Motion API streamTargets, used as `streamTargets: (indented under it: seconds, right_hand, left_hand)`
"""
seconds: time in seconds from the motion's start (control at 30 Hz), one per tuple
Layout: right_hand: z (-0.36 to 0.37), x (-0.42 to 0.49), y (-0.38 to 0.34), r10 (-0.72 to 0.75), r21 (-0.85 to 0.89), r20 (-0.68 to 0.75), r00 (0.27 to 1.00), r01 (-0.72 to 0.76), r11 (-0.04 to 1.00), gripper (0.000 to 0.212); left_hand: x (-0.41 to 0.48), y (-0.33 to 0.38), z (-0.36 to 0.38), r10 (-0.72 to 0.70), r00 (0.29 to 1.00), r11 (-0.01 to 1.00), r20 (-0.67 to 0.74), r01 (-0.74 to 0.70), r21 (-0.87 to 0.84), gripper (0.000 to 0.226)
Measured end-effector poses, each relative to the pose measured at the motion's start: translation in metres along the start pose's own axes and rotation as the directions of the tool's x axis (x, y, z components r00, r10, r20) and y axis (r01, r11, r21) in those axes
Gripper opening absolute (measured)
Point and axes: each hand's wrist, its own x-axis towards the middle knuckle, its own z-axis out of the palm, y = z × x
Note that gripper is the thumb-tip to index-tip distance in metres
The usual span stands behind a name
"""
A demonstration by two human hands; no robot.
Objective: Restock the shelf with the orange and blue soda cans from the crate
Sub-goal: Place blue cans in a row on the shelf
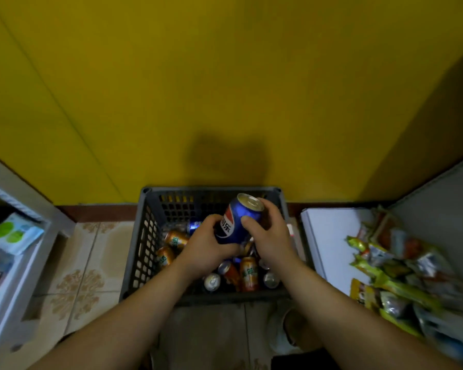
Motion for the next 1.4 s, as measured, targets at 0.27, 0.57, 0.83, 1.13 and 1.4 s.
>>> streamTargets:
  seconds: [0.27,0.57,0.83,1.13,1.4]
  right_hand:
    - [-0.075,-0.080,-0.126,-0.145,0.239,-0.258,0.955,0.208,0.948,0.052]
    - [-0.178,-0.198,-0.190,-0.269,0.038,-0.436,0.859,0.316,0.948,0.086]
    - [-0.264,-0.318,-0.202,-0.298,-0.097,-0.705,0.643,0.329,0.939,0.050]
    - [-0.347,-0.462,-0.166,-0.218,-0.183,-0.925,0.310,0.141,0.973,0.054]
    - [-0.386,-0.568,-0.117,-0.120,-0.121,-0.985,0.127,-0.001,0.993,0.058]
  left_hand:
    - [-0.077,0.130,0.032,0.252,0.965,0.956,0.073,-0.236,-0.176,0.058]
    - [-0.156,0.230,0.111,0.531,0.827,0.846,0.185,-0.510,-0.152,0.066]
    - [-0.218,0.291,0.216,0.634,0.591,0.751,0.499,-0.624,-0.215,0.057]
    - [-0.275,0.307,0.368,0.507,0.224,0.535,0.832,-0.839,-0.099,0.074]
    - [-0.311,0.297,0.473,0.297,0.094,-0.096,0.950,-0.987,0.127,0.070]
